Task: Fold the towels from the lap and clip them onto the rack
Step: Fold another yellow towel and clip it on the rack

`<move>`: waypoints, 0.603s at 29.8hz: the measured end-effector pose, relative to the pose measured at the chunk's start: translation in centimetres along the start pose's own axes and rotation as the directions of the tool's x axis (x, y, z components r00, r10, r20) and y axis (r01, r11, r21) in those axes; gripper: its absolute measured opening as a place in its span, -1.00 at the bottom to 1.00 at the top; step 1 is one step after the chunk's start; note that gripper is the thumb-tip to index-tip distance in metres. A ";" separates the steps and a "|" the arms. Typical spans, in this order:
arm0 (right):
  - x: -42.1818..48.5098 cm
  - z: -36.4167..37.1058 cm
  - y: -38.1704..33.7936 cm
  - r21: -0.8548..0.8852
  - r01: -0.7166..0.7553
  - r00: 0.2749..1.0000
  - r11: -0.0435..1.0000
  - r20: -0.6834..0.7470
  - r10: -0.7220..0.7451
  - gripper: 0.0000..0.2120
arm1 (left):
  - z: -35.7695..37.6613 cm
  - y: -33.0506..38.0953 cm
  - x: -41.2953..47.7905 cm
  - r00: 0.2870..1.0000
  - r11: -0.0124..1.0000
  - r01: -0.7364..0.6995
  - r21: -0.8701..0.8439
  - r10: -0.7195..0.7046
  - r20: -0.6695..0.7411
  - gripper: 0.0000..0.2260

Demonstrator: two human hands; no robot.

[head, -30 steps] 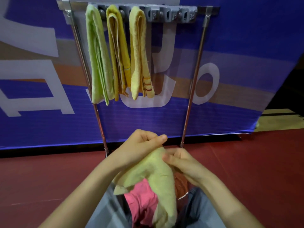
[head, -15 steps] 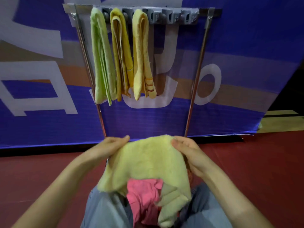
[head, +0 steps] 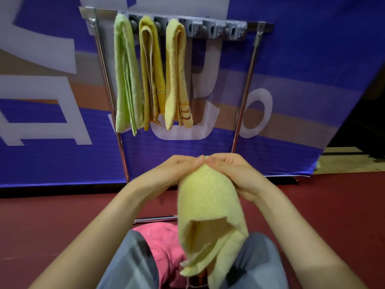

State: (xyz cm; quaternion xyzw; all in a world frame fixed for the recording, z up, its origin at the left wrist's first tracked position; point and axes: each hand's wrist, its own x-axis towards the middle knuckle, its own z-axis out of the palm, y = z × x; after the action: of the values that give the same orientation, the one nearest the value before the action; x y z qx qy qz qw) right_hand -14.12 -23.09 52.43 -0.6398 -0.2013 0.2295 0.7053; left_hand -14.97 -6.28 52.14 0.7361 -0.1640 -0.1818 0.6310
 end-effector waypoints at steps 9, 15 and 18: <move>0.0 -1.2 -0.8 -0.019 0.014 0.999 1.000 -0.029 -0.014 -0.40 | 0.1 3.6 0.9 0.990 0.980 -0.139 -0.142 0.135 -0.035 -0.74; 0.7 -2.0 -4.0 0.062 0.094 0.990 0.994 -0.116 -0.086 -0.77 | -1.0 5.6 2.6 0.985 0.965 -0.132 -0.225 0.102 -0.137 -0.76; 2.3 -2.9 -6.3 0.115 0.164 0.975 0.980 -0.169 -0.143 -0.79 | -1.9 6.7 4.2 0.989 0.973 -0.094 -0.211 0.068 -0.128 -0.75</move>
State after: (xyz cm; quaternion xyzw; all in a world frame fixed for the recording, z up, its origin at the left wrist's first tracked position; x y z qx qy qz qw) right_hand -10.17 -24.54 58.38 -0.5920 -0.1778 0.1345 0.7745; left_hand -10.44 -7.65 58.78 0.6654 -0.1349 -0.1282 0.7229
